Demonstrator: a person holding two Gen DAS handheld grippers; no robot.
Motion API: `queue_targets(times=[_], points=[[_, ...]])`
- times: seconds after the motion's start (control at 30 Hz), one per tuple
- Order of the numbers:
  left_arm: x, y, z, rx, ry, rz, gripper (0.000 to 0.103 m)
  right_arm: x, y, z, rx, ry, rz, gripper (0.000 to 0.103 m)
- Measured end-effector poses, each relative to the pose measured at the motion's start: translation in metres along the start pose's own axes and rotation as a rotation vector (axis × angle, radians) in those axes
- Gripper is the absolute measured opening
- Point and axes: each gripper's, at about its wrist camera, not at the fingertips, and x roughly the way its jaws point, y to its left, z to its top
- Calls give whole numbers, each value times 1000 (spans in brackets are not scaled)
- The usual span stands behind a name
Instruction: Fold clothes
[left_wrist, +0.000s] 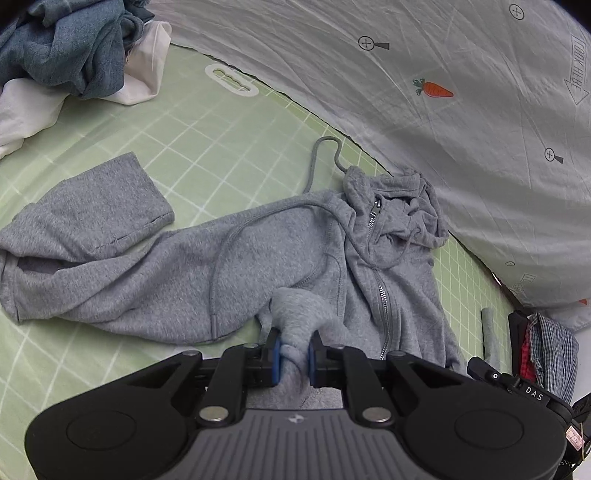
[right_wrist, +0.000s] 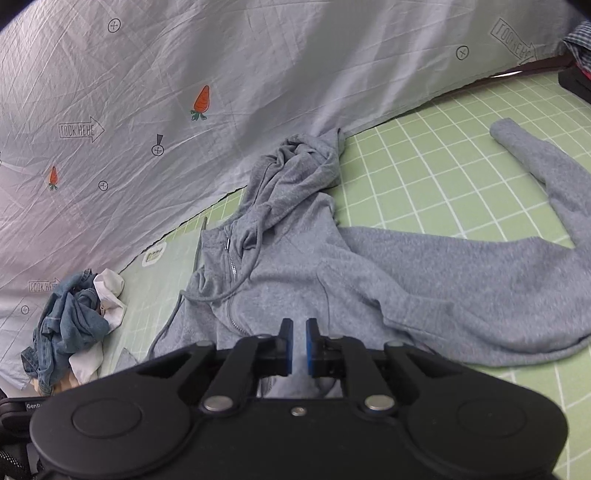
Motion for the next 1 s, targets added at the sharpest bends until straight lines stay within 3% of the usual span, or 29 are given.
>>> queue_targets(times=[0.23, 0.37, 0.43, 0.5, 0.6, 0.77, 0.83, 1.0], points=[[38, 17, 24, -52, 54, 44, 15, 43, -1, 14, -39, 57, -44, 8], [52, 26, 30, -93, 100, 40, 17, 39, -7, 6, -3, 66, -89, 12], [50, 24, 28, -38, 97, 56, 23, 24, -9, -6, 9, 49, -104, 27], [47, 23, 25, 10, 91, 75, 35, 9, -14, -18, 31, 41, -112, 40], [37, 33, 17, -9, 87, 68, 48, -5, -23, -45, 105, 88, -123, 42], [22, 57, -1, -68, 105, -5, 59, -21, -31, -80, 167, 149, -149, 49], [18, 60, -10, -59, 118, -18, 60, -25, -32, -90, 179, 160, -157, 59], [9, 62, -39, -15, 151, -36, 60, -32, -33, -121, 191, 198, -148, 66]])
